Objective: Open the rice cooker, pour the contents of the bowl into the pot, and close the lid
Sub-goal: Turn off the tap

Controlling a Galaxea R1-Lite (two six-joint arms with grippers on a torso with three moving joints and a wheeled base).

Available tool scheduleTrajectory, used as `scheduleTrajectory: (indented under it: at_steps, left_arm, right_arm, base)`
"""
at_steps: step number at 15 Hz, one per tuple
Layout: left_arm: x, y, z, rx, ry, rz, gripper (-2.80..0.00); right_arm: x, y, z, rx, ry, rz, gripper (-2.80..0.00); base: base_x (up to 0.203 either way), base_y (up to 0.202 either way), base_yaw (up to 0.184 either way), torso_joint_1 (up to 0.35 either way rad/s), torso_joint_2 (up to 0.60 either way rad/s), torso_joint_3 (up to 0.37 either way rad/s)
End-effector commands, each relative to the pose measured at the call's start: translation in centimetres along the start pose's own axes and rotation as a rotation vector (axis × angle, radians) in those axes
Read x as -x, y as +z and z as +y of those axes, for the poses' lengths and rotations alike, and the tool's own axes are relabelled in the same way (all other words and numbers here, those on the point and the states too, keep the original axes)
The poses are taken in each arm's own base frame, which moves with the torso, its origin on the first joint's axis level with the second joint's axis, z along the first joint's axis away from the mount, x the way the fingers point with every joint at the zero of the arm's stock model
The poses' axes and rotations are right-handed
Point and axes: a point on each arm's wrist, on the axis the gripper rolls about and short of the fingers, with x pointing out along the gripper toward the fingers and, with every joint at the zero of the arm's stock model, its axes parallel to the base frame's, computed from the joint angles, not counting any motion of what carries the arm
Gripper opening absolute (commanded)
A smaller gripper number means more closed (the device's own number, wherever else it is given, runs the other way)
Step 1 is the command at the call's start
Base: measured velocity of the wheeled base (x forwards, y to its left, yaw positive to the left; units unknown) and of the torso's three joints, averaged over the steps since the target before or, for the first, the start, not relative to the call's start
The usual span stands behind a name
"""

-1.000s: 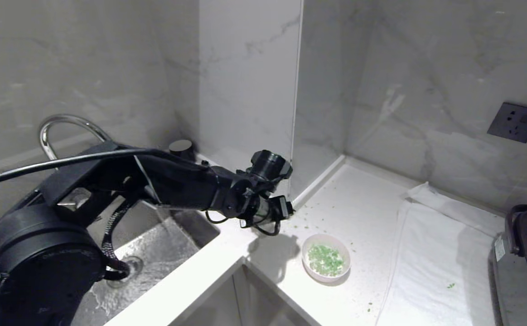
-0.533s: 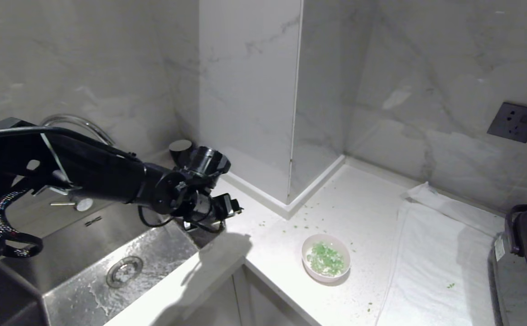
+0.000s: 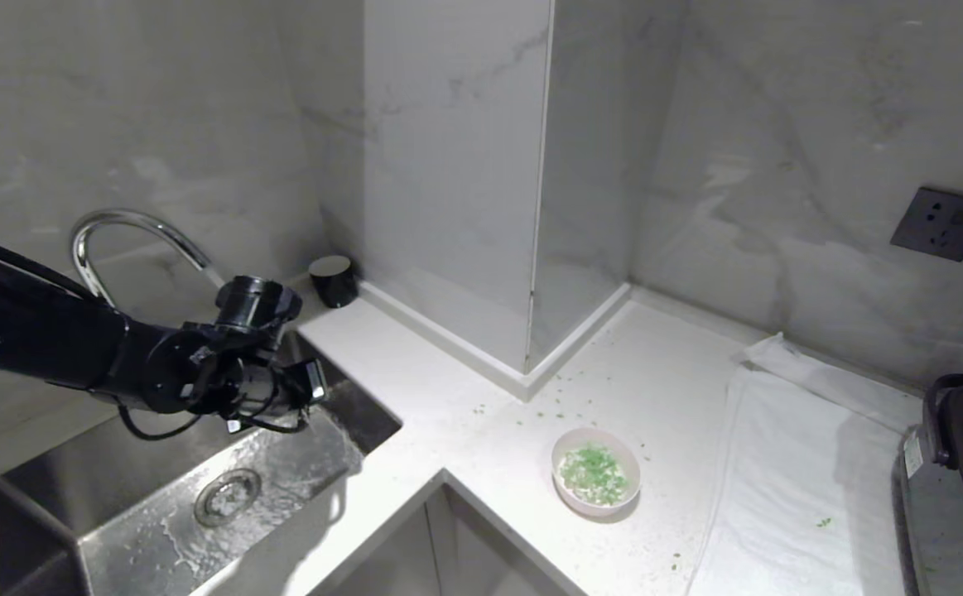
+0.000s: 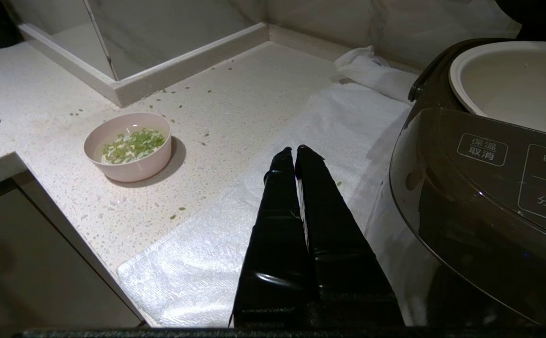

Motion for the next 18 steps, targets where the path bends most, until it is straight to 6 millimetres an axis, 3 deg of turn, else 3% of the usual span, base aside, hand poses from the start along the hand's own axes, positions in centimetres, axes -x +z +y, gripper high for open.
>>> scheduleTrajectory:
  at_steps: [1,13,18]
  left_arm:
    - [-0.6,2.0,3.7,0.071,0.075,-0.029,-2.8]
    - [-5.1,8.4,16.5,0.265,0.257,-0.118,-2.8]
    - [-6.9,10.4,19.4,0.312,0.301,-0.136,-2.8]
  right_arm:
    - [0.0,0.0,0.0,0.0,0.0,0.0,-2.8]
    - [0.0,0.0,0.0,0.001,0.0,0.0,-2.8]
    - [0.0,0.0,0.0,0.0,0.0,0.0,-2.8]
  base:
    - [0.0,0.0,0.0,0.0,0.0,0.0]
    - [0.0,0.0,0.0,0.0,0.0,0.0]
    - [0.0,0.0,0.0,0.0,0.0,0.0]
